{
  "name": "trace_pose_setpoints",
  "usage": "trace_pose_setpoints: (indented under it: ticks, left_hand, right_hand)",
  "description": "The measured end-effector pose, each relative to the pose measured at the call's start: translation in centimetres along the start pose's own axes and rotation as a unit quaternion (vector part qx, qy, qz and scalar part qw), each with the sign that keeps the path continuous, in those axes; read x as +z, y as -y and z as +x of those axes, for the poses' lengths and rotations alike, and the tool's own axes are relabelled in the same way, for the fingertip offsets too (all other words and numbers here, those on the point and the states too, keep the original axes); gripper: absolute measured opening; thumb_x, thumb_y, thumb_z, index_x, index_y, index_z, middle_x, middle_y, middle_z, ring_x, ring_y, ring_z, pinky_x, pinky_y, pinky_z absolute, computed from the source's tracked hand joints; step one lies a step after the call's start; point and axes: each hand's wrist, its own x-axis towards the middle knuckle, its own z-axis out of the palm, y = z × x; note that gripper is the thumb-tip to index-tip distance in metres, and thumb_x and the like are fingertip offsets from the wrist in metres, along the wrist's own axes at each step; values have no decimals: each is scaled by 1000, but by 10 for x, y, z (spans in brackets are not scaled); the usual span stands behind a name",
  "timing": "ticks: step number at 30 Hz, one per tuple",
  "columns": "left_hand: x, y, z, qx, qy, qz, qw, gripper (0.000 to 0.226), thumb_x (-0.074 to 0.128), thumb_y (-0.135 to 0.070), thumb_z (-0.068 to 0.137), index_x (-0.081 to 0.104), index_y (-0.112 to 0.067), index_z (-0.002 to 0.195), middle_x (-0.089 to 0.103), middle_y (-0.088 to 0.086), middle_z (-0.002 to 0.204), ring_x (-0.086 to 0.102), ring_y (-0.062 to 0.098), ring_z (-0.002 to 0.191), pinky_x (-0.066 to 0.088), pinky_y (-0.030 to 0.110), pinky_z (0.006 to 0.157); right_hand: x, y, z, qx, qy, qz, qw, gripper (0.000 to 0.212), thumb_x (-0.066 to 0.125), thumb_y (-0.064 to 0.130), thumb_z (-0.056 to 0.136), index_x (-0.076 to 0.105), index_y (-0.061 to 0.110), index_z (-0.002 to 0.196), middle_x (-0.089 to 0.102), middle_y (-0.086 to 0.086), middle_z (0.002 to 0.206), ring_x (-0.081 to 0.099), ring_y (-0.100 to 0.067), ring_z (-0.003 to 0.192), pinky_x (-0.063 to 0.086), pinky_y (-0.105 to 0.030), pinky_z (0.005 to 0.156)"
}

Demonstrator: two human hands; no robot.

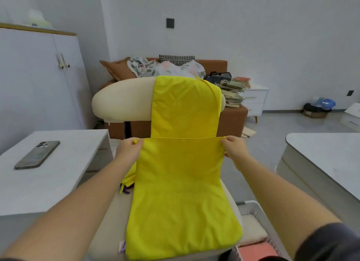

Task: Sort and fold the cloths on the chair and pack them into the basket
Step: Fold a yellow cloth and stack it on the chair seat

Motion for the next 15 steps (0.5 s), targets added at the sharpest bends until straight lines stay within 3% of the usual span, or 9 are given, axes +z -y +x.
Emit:
trace_pose_setpoints:
  ticks: [4, 8, 11, 15]
  left_hand:
    - [4, 14, -29, 33, -27, -58, 997, 15, 52, -26, 96, 62, -18, 102, 58, 1, 88, 53, 18, 88, 43, 32, 78]
    - [-2, 40, -66, 73, -40, -86, 993, 9, 56, -20, 94, 64, -15, 93, 57, 0, 77, 51, 12, 69, 44, 25, 56]
    - [-10, 64, -90, 105, -17, -71, 992, 7, 65, -22, 87, 65, -25, 81, 63, -5, 81, 58, 20, 77, 50, 33, 67]
    - [-18, 96, -114, 143, 8, 6, 990, 16, 68, -18, 85, 66, -33, 80, 67, -12, 89, 60, 9, 87, 44, 19, 73]
  right_hand:
    - [7, -31, -14, -17, -33, 55, 998, 20, 42, 7, 90, 60, -1, 89, 50, -10, 82, 46, -25, 80, 48, -51, 76]
    - [9, -60, -47, -37, -37, 83, 995, 16, 42, 2, 88, 55, 3, 79, 46, -9, 74, 42, -21, 73, 36, -35, 68]
    - [3, -74, -74, -46, -36, 88, 994, 20, 43, 0, 89, 57, 6, 77, 52, -9, 75, 46, -18, 71, 39, -32, 67]
    - [-7, -99, -98, -41, -10, 51, 998, 24, 49, 1, 89, 64, 17, 80, 61, -6, 88, 53, -15, 80, 43, -30, 72]
